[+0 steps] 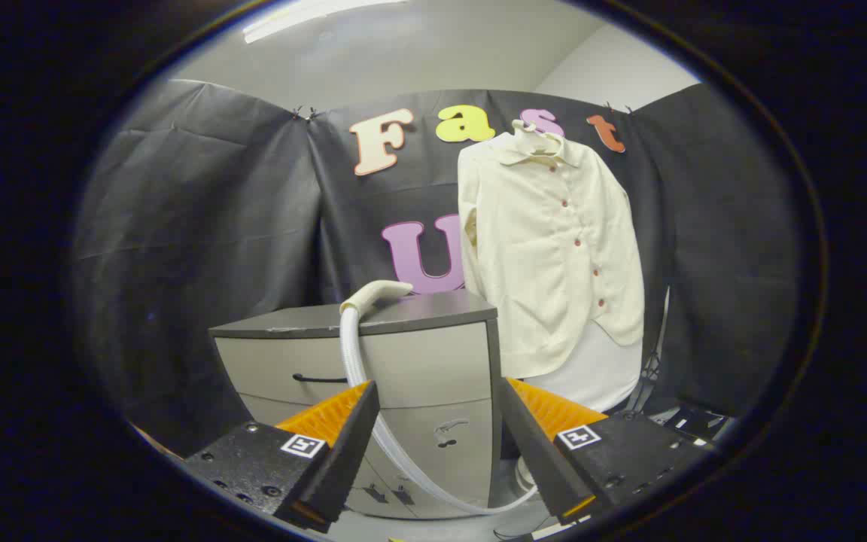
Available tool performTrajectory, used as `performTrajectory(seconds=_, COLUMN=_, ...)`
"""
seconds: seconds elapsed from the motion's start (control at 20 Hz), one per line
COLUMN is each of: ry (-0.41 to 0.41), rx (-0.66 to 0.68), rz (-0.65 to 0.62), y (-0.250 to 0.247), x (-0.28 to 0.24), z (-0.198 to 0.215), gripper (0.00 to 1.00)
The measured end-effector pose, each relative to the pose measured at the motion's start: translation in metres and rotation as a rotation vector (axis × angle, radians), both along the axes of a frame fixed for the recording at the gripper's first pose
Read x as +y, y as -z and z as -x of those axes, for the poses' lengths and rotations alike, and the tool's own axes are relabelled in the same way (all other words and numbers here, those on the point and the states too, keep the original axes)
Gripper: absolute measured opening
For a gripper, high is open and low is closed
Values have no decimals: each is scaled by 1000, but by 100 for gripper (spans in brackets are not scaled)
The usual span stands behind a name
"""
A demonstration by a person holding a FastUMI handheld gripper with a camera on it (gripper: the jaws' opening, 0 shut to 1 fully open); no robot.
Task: Iron the clothes twice with a garment steamer, once on the left side and once on the right side.
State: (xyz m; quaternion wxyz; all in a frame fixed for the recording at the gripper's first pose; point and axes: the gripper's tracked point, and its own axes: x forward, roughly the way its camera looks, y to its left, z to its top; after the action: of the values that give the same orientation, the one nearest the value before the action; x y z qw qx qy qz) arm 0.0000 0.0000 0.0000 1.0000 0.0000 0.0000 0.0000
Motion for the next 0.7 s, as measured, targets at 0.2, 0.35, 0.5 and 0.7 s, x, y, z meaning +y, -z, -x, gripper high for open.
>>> performTrajectory(seconds=0.2, ry=-17, rx=15, rz=9, y=2, x=7, z=-2, gripper=96)
performTrajectory(seconds=0.35, ry=-23, rx=17, rz=-1, y=1, x=11, z=-5, gripper=96)
performTrajectory(seconds=0.5, ry=-32, rx=12, rz=1, y=-5, x=16, z=-10, gripper=97)
performTrajectory(seconds=0.7, ry=-35, rx=13, rz=12, y=-11, x=19, z=-18, gripper=96)
